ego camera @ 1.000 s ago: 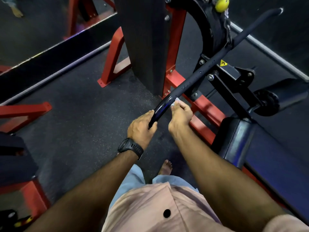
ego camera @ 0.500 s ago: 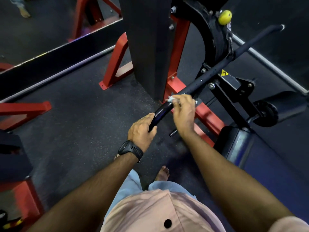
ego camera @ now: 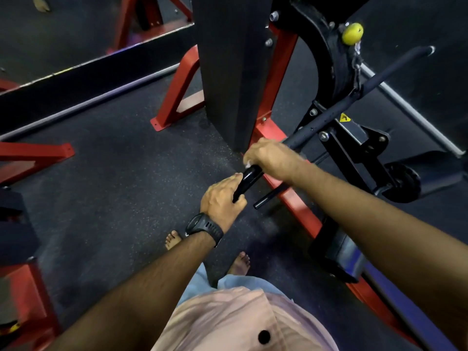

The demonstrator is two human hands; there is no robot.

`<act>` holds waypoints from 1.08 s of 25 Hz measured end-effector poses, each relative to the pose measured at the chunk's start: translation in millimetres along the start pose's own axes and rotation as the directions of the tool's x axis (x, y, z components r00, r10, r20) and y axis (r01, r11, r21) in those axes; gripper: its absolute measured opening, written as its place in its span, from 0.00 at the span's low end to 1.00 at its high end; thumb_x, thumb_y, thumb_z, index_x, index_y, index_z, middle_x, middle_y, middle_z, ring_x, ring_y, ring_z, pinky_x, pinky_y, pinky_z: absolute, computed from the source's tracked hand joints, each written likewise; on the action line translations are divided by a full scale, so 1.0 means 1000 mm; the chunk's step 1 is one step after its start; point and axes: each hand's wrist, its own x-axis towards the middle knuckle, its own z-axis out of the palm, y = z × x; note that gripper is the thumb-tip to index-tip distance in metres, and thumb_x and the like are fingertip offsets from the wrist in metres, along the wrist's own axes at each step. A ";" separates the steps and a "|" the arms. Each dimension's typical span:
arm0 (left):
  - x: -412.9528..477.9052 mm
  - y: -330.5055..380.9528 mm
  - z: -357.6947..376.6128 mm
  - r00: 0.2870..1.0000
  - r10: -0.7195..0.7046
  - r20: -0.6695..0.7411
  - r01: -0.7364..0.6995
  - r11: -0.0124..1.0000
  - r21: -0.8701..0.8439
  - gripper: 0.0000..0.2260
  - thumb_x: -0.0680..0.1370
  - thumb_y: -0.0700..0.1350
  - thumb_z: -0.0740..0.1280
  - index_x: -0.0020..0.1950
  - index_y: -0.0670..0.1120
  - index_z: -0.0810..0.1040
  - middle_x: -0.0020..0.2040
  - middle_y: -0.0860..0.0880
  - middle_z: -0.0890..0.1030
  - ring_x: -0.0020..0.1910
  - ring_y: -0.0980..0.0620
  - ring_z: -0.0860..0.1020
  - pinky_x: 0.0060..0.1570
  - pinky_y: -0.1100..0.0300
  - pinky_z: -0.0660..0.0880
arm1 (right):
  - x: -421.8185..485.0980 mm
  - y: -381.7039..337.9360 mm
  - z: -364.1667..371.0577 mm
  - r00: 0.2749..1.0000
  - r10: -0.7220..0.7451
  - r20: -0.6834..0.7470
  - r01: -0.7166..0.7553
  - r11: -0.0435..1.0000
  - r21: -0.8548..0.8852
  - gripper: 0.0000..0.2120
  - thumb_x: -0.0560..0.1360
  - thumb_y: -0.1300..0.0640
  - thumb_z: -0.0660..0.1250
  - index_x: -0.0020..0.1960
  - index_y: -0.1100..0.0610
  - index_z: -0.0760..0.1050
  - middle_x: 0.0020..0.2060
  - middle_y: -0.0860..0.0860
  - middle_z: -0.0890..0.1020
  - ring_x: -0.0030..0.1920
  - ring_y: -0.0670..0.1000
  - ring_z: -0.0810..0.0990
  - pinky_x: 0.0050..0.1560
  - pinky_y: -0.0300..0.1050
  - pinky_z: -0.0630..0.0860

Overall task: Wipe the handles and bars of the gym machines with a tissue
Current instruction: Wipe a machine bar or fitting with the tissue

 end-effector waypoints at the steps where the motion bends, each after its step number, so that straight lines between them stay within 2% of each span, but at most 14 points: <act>1: 0.001 0.001 0.000 1.000 -0.013 0.006 0.013 1.000 -0.005 0.23 0.70 0.39 0.73 0.66 0.41 0.78 0.63 0.45 0.80 0.62 0.48 0.79 0.61 0.51 0.76 | 0.005 0.009 -0.013 0.991 0.122 0.055 -0.120 0.992 -0.034 0.08 0.74 0.62 0.68 0.48 0.52 0.82 0.45 0.52 0.84 0.49 0.56 0.81 0.51 0.53 0.77; 3: 0.001 0.006 0.000 0.999 -0.050 0.009 0.050 0.999 -0.017 0.24 0.71 0.39 0.72 0.67 0.42 0.78 0.65 0.45 0.79 0.64 0.49 0.77 0.63 0.55 0.73 | 0.014 0.012 -0.025 0.949 0.266 0.169 -0.255 0.963 -0.083 0.10 0.74 0.64 0.66 0.49 0.53 0.82 0.46 0.53 0.84 0.51 0.57 0.82 0.50 0.51 0.77; 6: 0.002 0.008 0.001 0.998 -0.059 -0.001 0.059 0.998 -0.024 0.24 0.69 0.39 0.72 0.66 0.43 0.79 0.63 0.47 0.81 0.62 0.50 0.79 0.61 0.56 0.74 | 0.020 -0.007 -0.025 0.947 0.140 0.290 -0.101 0.984 -0.144 0.10 0.74 0.63 0.64 0.49 0.50 0.80 0.42 0.47 0.80 0.48 0.50 0.79 0.51 0.48 0.74; 9: 0.003 0.007 -0.001 0.999 -0.031 0.008 0.032 0.999 -0.015 0.24 0.69 0.39 0.74 0.66 0.42 0.79 0.63 0.45 0.80 0.62 0.49 0.79 0.62 0.55 0.73 | 0.024 0.012 -0.034 0.929 0.270 0.254 -0.221 0.953 -0.205 0.10 0.75 0.60 0.65 0.52 0.50 0.81 0.49 0.52 0.84 0.52 0.55 0.82 0.54 0.49 0.76; 12: 0.004 0.009 -0.001 0.999 -0.041 0.002 0.041 0.999 0.000 0.24 0.70 0.39 0.74 0.66 0.42 0.79 0.63 0.45 0.81 0.62 0.48 0.79 0.62 0.56 0.73 | 0.018 0.016 -0.031 0.941 0.222 0.254 -0.204 0.974 -0.096 0.11 0.73 0.64 0.66 0.48 0.50 0.82 0.46 0.51 0.85 0.48 0.55 0.81 0.52 0.51 0.78; 15: 0.008 0.009 0.000 1.000 -0.025 0.011 0.025 1.000 -0.002 0.23 0.72 0.41 0.75 0.66 0.41 0.78 0.63 0.44 0.80 0.62 0.47 0.79 0.62 0.55 0.73 | -0.004 0.017 -0.016 0.946 0.322 -0.021 -0.322 0.947 0.015 0.10 0.74 0.64 0.66 0.44 0.50 0.80 0.45 0.53 0.84 0.45 0.53 0.78 0.54 0.51 0.75; 17: 0.010 0.009 0.000 0.999 -0.025 0.029 0.025 1.000 0.011 0.22 0.73 0.42 0.75 0.67 0.41 0.78 0.63 0.44 0.80 0.62 0.47 0.79 0.62 0.56 0.72 | -0.025 0.011 -0.003 0.875 0.415 -0.250 -0.376 0.907 0.188 0.09 0.73 0.67 0.66 0.45 0.55 0.81 0.45 0.55 0.83 0.46 0.54 0.79 0.52 0.48 0.73; 19: 0.012 0.011 0.001 0.999 -0.021 0.049 0.020 1.000 0.023 0.22 0.74 0.42 0.75 0.67 0.41 0.77 0.63 0.43 0.80 0.61 0.46 0.79 0.61 0.56 0.73 | -0.045 -0.010 0.015 0.762 0.513 -0.396 -0.347 0.839 0.419 0.09 0.73 0.69 0.67 0.48 0.58 0.81 0.46 0.54 0.80 0.46 0.50 0.77 0.50 0.42 0.73; 21: 0.014 0.015 0.001 0.998 -0.014 0.065 0.011 0.999 0.038 0.22 0.74 0.43 0.74 0.68 0.41 0.77 0.63 0.43 0.80 0.61 0.45 0.79 0.61 0.56 0.72 | -0.053 -0.039 0.046 0.531 0.758 -0.379 -0.347 0.603 0.719 0.09 0.73 0.67 0.69 0.47 0.54 0.81 0.46 0.51 0.81 0.46 0.45 0.77 0.52 0.38 0.75; 23: 0.015 0.017 0.000 0.997 -0.024 0.080 0.019 0.998 0.056 0.22 0.76 0.44 0.73 0.69 0.43 0.76 0.65 0.45 0.79 0.63 0.46 0.78 0.62 0.57 0.71 | -0.049 -0.063 0.071 0.246 0.966 -0.084 -0.249 0.147 0.957 0.08 0.74 0.63 0.70 0.44 0.50 0.79 0.41 0.49 0.84 0.43 0.48 0.82 0.52 0.46 0.79; 24: 0.015 0.017 0.000 0.996 -0.030 0.088 0.025 0.998 0.064 0.22 0.76 0.45 0.72 0.70 0.44 0.75 0.66 0.46 0.78 0.63 0.47 0.78 0.62 0.57 0.71 | -0.043 -0.069 0.075 0.157 0.983 0.094 -0.090 -0.081 0.993 0.07 0.75 0.63 0.70 0.44 0.51 0.79 0.40 0.49 0.84 0.42 0.48 0.82 0.50 0.47 0.81; 25: 0.015 0.017 0.000 0.995 -0.038 0.093 0.031 0.997 0.074 0.23 0.77 0.46 0.71 0.71 0.44 0.75 0.67 0.47 0.78 0.64 0.47 0.77 0.63 0.57 0.70 | -0.034 -0.073 0.071 0.128 0.959 0.253 0.112 -0.268 0.957 0.06 0.77 0.66 0.68 0.45 0.55 0.79 0.40 0.51 0.83 0.42 0.48 0.82 0.49 0.45 0.82; 26: 0.016 0.017 -0.001 0.995 -0.039 0.096 0.030 0.996 0.090 0.23 0.77 0.46 0.71 0.71 0.45 0.74 0.67 0.47 0.77 0.64 0.48 0.77 0.63 0.57 0.70 | -0.026 -0.073 0.066 0.148 0.920 0.362 0.309 -0.391 0.867 0.06 0.78 0.68 0.66 0.46 0.60 0.78 0.41 0.52 0.82 0.44 0.48 0.82 0.50 0.41 0.82; 27: 0.017 0.017 -0.002 0.995 -0.034 0.094 0.024 0.994 0.106 0.22 0.77 0.46 0.71 0.71 0.44 0.74 0.67 0.47 0.77 0.64 0.47 0.77 0.62 0.57 0.71 | -0.020 -0.075 0.060 0.181 0.892 0.415 0.451 -0.450 0.771 0.05 0.79 0.70 0.64 0.48 0.63 0.77 0.43 0.53 0.82 0.45 0.47 0.82 0.53 0.40 0.81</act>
